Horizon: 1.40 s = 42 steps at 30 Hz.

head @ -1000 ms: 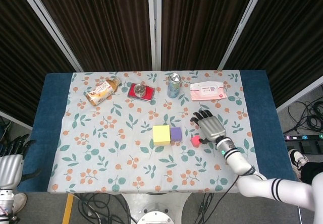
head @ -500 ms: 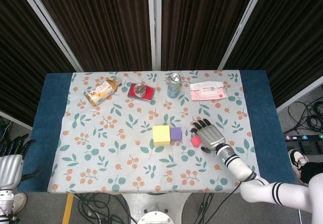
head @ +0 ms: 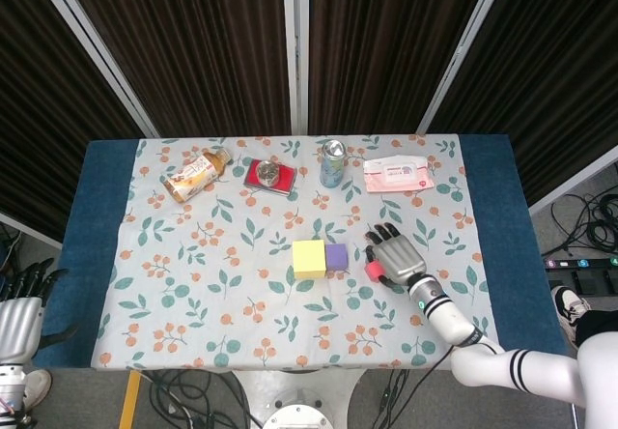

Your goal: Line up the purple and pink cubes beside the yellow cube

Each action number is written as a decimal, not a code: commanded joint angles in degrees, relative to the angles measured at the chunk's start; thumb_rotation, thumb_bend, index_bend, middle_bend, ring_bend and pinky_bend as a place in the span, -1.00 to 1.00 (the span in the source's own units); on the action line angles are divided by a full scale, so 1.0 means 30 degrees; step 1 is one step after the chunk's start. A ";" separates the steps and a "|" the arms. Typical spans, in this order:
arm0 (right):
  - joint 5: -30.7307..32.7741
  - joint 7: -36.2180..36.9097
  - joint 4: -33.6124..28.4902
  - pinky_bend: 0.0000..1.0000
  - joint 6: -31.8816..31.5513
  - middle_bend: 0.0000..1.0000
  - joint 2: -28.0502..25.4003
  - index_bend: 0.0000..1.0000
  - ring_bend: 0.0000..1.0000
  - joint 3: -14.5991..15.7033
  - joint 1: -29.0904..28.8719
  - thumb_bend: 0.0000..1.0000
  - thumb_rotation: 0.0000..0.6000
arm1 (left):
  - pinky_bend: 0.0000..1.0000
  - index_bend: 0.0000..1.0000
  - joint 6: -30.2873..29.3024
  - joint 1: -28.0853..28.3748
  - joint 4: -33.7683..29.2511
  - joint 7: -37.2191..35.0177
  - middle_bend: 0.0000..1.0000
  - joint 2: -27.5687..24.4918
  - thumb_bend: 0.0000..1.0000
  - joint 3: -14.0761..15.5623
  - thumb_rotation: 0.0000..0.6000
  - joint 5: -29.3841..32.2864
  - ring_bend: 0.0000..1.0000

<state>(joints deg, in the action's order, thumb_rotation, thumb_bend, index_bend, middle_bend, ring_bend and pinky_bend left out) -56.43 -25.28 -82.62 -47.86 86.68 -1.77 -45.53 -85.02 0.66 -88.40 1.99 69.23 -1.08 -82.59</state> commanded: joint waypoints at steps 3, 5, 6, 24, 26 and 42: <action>0.0782 0.0130 -0.0154 -1.00 -0.0414 -0.72 0.0059 0.07 -1.00 -0.0519 0.0228 -0.52 1.00 | -0.73 -0.50 0.0049 0.0020 0.0073 -0.0072 -0.63 0.0023 -0.95 0.0007 1.00 -0.0026 -0.81; 0.1264 0.0175 -0.0353 -1.00 -0.0590 -0.72 0.0097 0.08 -1.00 -0.0880 0.0232 -0.53 1.00 | -0.73 -0.50 0.0093 0.0057 0.0087 -0.0070 -0.63 0.0029 -0.95 -0.0002 1.00 -0.0043 -0.81; 0.1621 0.0075 -0.0468 -1.00 -0.0682 -0.71 0.0153 0.09 -1.00 -0.1118 0.0164 -0.53 1.00 | -0.73 -0.50 0.0108 0.0078 0.0090 -0.0069 -0.63 0.0030 -0.95 -0.0009 1.00 -0.0060 -0.81; 0.6746 -0.2303 -0.0999 -1.00 -0.1699 -0.73 0.1893 0.07 -1.00 -0.2774 -0.1366 -0.55 1.00 | -0.73 -0.50 0.0163 0.0146 0.0432 -0.0471 -0.63 0.0045 -0.95 -0.0057 1.00 -0.0113 -0.81; 0.7071 -0.2468 -0.0972 -1.00 -0.1817 -0.73 0.1954 0.06 -1.00 -0.2777 -0.1425 -0.55 1.00 | -0.73 -0.50 0.0184 0.0161 0.0507 -0.0530 -0.63 0.0071 -0.95 -0.0055 1.00 -0.0129 -0.81; 0.8229 -0.3027 -0.0403 -1.00 -0.2060 -0.76 0.2758 -0.03 -1.00 -0.2738 -0.1858 -0.55 1.00 | -0.73 -0.50 0.0346 0.0240 0.0918 -0.0884 -0.63 0.0229 -0.95 -0.0070 1.00 -0.0096 -0.81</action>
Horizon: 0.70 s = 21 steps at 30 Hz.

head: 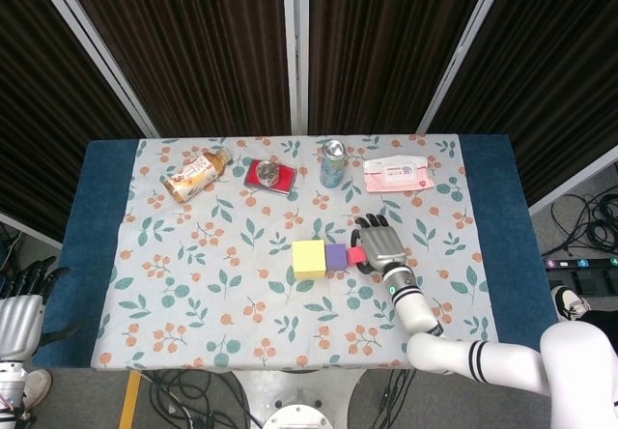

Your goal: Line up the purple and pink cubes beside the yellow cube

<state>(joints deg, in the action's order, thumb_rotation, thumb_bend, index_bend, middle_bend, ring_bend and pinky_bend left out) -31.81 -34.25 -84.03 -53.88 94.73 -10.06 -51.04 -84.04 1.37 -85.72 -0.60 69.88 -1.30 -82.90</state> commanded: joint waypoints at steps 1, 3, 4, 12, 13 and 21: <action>0.0034 -0.0048 0.0111 -1.00 -0.0089 -0.76 0.0119 -0.03 -1.00 0.0032 -0.0025 -0.55 1.00 | -0.73 -0.50 0.0035 0.0006 0.0044 -0.0030 -0.63 0.0023 -0.95 0.0008 1.00 0.0016 -0.81; 0.0061 -0.0061 0.0209 -1.00 -0.0138 -0.77 0.0213 -0.05 -1.00 -0.0003 -0.0058 -0.55 1.00 | -0.73 -0.50 0.0053 -0.0001 0.0089 -0.0055 -0.63 0.0040 -0.95 0.0029 1.00 0.0015 -0.81; 0.0084 -0.0070 0.0250 -1.00 -0.0153 -0.77 0.0250 -0.06 -1.00 -0.0024 -0.0075 -0.55 1.00 | -0.73 -0.50 0.0056 -0.0008 0.0106 -0.0068 -0.63 0.0049 -0.95 0.0038 1.00 0.0017 -0.81; 0.0176 -0.0195 0.0478 -1.00 -0.0159 -0.78 0.0496 -0.16 -1.00 0.0013 -0.0141 -0.60 1.00 | -0.73 -0.50 0.0033 -0.0046 0.0229 -0.0172 -0.63 0.0098 -0.95 0.0057 1.00 0.0024 -0.81; 0.0182 -0.0216 0.0487 -1.00 -0.0153 -0.79 0.0506 -0.17 -1.00 0.0025 -0.0146 -0.61 1.00 | -0.73 -0.50 0.0031 -0.0050 0.0240 -0.0185 -0.63 0.0105 -0.95 0.0057 1.00 0.0027 -0.81; 0.0167 -0.0218 0.0395 -1.00 -0.0106 -0.80 0.0488 -0.27 -1.00 0.0019 -0.0159 -0.63 1.00 | -0.73 -0.50 0.0025 -0.0062 0.0347 -0.0271 -0.63 0.0165 -0.95 0.0064 1.00 0.0018 -0.81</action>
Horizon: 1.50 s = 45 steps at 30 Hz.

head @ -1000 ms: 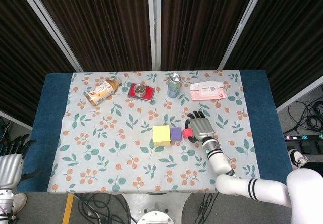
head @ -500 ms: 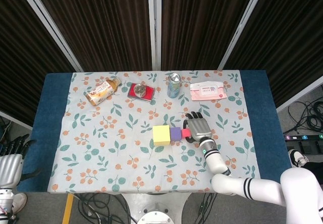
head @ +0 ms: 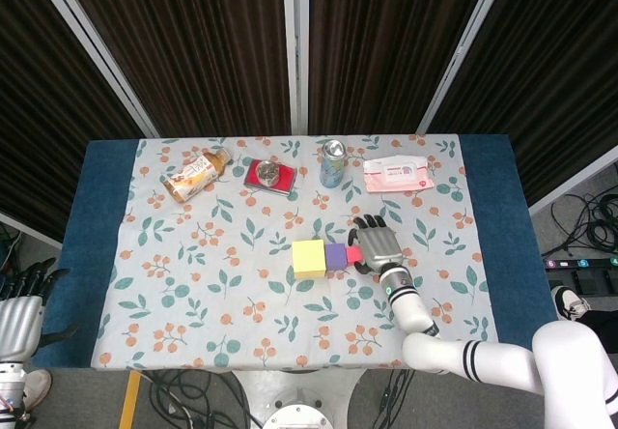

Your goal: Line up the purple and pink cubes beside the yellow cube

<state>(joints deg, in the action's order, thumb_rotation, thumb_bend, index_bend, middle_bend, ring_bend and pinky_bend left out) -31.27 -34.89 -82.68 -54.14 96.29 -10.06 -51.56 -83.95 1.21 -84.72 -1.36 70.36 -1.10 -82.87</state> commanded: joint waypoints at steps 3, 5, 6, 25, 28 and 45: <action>-0.0038 -0.0028 -0.0228 -1.00 -0.0091 -0.80 -0.0162 -0.34 -1.00 0.0067 0.0068 -0.64 1.00 | -0.73 -0.50 0.0011 0.0000 0.0051 -0.0050 -0.63 0.0012 -0.95 -0.0002 1.00 0.0004 -0.81; -0.0130 0.0023 -0.0443 -1.00 -0.0150 -0.81 -0.0330 -0.38 -1.00 0.0098 0.0143 -0.64 1.00 | -0.73 -0.50 0.0021 0.0011 0.0052 -0.0058 -0.63 0.0011 -0.95 -0.0003 1.00 -0.0008 -0.81; -0.0293 0.0107 -0.0670 -1.00 -0.0275 -0.82 -0.0507 -0.40 -1.00 0.0116 0.0240 -0.64 1.00 | -0.73 -0.50 0.0017 0.0016 0.0050 -0.0064 -0.63 0.0008 -0.95 -0.0008 1.00 -0.0015 -0.81; -0.2346 0.3171 -0.2498 -1.00 0.1171 -0.88 -0.3175 -0.42 -1.00 0.1364 0.2198 -0.62 1.00 | -0.73 -0.50 -0.0150 0.0029 -0.0353 0.0285 -0.63 -0.0114 -0.95 0.0036 1.00 -0.0247 -0.81; -0.2446 0.3401 -0.2176 -1.00 0.1412 -0.90 -0.2902 -0.42 -1.00 0.1311 0.2126 -0.62 1.00 | -0.73 -0.50 -0.0120 0.0056 -0.0440 0.0360 -0.63 -0.0154 -0.95 0.0018 1.00 -0.0226 -0.81; -0.2663 0.3785 -0.1888 -1.00 0.1530 -0.92 -0.2250 -0.44 -1.00 0.1350 0.2040 -0.62 1.00 | -0.73 -0.50 -0.0087 0.0089 -0.0425 0.0294 -0.63 -0.0204 -0.95 0.0007 1.00 -0.0198 -0.81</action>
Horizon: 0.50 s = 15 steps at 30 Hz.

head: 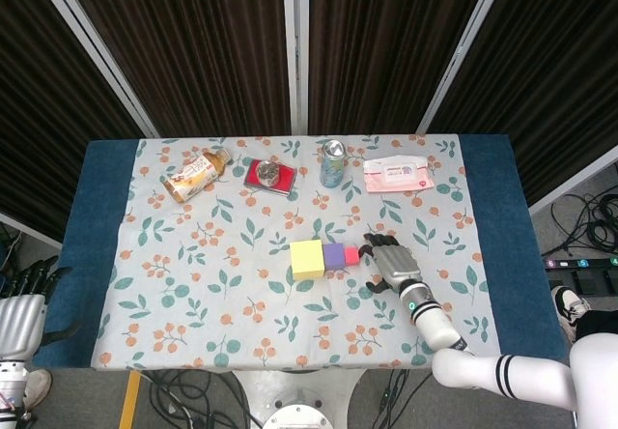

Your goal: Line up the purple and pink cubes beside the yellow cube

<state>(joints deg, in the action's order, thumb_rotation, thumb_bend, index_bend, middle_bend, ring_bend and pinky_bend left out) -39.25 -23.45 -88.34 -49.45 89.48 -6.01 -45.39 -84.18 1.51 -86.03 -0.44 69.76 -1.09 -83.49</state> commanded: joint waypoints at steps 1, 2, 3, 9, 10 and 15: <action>0.0019 -0.0026 -0.0011 -1.00 -0.0064 -0.92 0.0014 -0.44 -1.00 0.0003 -0.0011 -0.62 1.00 | -0.73 -0.50 -0.0019 -0.0022 0.0020 -0.0027 -0.63 -0.0001 -0.95 0.0010 1.00 0.0009 -0.81; 0.0029 -0.0029 -0.0047 -1.00 -0.0098 -0.92 -0.0015 -0.44 -1.00 0.0008 -0.0003 -0.62 1.00 | -0.73 -0.50 -0.0022 -0.0027 0.0034 -0.0046 -0.63 0.0002 -0.95 0.0014 1.00 0.0006 -0.81; 0.0040 -0.0040 -0.0080 -1.00 -0.0125 -0.92 -0.0061 -0.44 -1.00 0.0028 0.0012 -0.62 1.00 | -0.73 -0.50 -0.0022 -0.0028 0.0044 -0.0051 -0.63 0.0006 -0.95 0.0019 1.00 0.0002 -0.81; -0.0658 -0.0163 -0.1169 -1.00 -0.1293 -0.92 -0.1320 -0.45 -1.00 0.0087 0.0443 -0.62 1.00 | -0.73 -0.50 -0.0104 -0.0035 0.0077 -0.0133 -0.63 -0.0010 -0.95 -0.0013 1.00 -0.0030 -0.81; -0.1002 -0.0206 -0.1466 -1.00 -0.1764 -0.92 -0.1680 -0.46 -1.00 0.0100 0.0608 -0.61 1.00 | -0.73 -0.50 -0.0138 -0.0037 0.0077 -0.0150 -0.63 -0.0025 -0.95 -0.0032 1.00 -0.0037 -0.81; -0.4660 0.0998 -0.3212 -1.00 -0.4826 -0.91 -0.4182 -0.53 -1.00 0.0404 0.2352 -0.58 1.00 | -0.73 -0.50 -0.0186 -0.0015 0.0028 -0.0288 -0.63 -0.0082 -0.95 -0.0089 1.00 -0.0059 -0.81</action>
<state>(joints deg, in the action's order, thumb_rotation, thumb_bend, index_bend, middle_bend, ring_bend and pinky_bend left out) -46.45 -23.14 -94.47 -58.62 81.85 -5.52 -41.91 -84.73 1.48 -85.95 -1.30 69.52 -1.36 -83.66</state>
